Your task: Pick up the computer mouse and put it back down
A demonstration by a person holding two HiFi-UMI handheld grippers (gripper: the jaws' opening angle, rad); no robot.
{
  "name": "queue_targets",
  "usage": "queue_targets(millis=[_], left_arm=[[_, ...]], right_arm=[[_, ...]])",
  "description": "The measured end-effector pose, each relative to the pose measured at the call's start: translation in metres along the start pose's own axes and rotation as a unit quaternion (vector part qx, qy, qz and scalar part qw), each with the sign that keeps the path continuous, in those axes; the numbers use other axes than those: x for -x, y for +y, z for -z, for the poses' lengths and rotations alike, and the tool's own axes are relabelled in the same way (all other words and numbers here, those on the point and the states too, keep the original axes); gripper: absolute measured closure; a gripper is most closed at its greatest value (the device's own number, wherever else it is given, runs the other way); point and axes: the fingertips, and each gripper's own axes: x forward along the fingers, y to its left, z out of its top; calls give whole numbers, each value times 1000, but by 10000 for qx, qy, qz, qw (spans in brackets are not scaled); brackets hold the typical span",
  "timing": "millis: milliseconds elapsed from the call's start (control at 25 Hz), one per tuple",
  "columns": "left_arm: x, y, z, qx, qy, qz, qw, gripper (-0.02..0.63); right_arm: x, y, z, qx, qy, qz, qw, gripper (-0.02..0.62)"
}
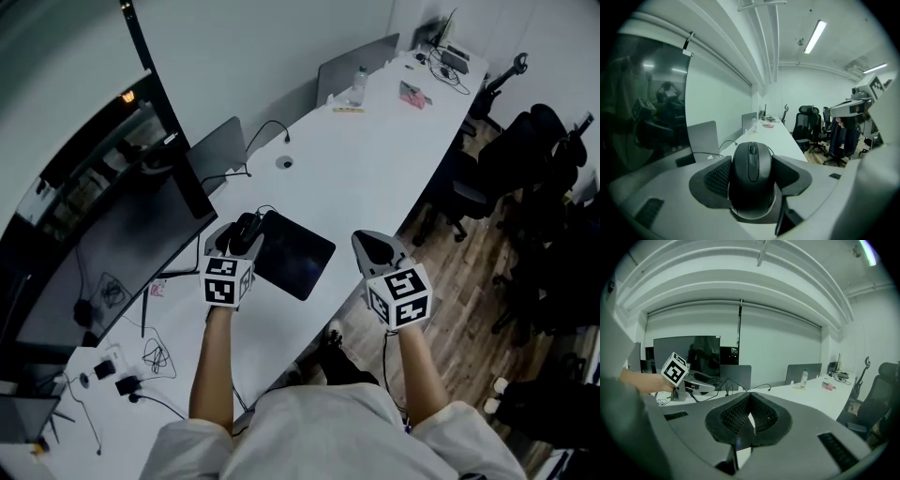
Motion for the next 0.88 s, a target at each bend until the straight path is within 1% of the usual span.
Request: queue_targets(millis=[240, 400, 480, 640, 880], left_arm=[[-73, 0, 35, 52, 498, -81, 9987, 328], [-107, -10, 62, 238, 855, -195, 9959, 328], [-121, -22, 74, 324, 1002, -103, 9944, 327], [-146, -49, 101, 286, 1332, 153, 9906, 327], [-157, -81, 138, 209, 1716, 475, 9838, 327]], right_arm=[[-38, -30, 27, -164, 258, -226, 9993, 581], [-55, -43, 46, -278, 418, -385, 9980, 581], [-61, -52, 57, -381, 512, -395, 9972, 581], [-70, -63, 78, -523, 677, -382, 9956, 581], [-69, -71, 101, -642, 858, -373, 9935, 581]])
